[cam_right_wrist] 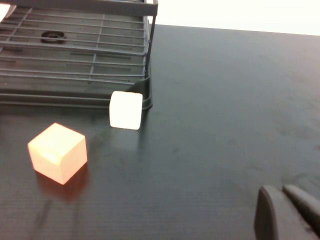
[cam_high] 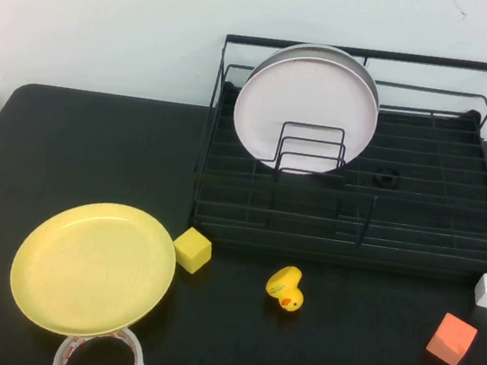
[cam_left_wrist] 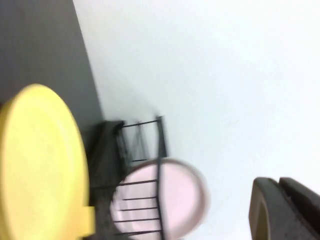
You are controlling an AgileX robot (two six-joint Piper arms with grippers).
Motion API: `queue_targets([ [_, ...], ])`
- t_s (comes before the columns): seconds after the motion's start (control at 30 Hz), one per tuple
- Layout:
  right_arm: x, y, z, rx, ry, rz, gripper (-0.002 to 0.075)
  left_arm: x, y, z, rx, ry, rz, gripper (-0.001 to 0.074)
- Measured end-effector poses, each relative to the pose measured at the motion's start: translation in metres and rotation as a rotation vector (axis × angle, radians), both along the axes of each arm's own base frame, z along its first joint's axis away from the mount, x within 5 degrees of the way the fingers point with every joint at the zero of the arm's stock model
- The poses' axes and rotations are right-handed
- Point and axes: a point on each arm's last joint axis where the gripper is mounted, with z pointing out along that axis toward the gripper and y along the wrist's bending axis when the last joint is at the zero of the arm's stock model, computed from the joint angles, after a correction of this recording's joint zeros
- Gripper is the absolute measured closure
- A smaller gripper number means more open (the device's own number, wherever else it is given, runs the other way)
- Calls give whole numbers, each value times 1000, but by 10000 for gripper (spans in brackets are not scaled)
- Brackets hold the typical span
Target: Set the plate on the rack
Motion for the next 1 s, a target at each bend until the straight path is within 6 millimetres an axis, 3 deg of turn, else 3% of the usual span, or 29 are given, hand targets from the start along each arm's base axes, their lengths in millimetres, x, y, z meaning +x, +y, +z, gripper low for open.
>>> queue_targets([
  [0.1,0,0,0,0,0,0,728,0,2,2,-91,-16,14,737],
  [0.17,0,0,0,0,0,0,728,0,1,3,-4,-20,12,737],
  [0.23,0,0,0,0,0,0,728,-3,-4,16,192,-36,-34,737],
  [0.37,0,0,0,0,0,0,728,-18,-18,74,715,-79,-182,737],
  [0.47,0,0,0,0,0,0,728,-21,-24,102,1070,66,-404,737],
  [0.53,0,0,0,0,0,0,728,-17,-25,114,1184,186,-555,737],
  [0.67,0,0,0,0,0,0,728,-1,-25,129,1333,374,-823,737],
  [0.77,0,0,0,0,0,0,728,18,-29,134,1446,420,-975,737],
  [0.9,0,0,0,0,0,0,728,48,-37,129,1569,438,-1042,726],
  [1.0,0,0,0,0,0,0,728,67,-47,119,1682,446,-1104,647],
])
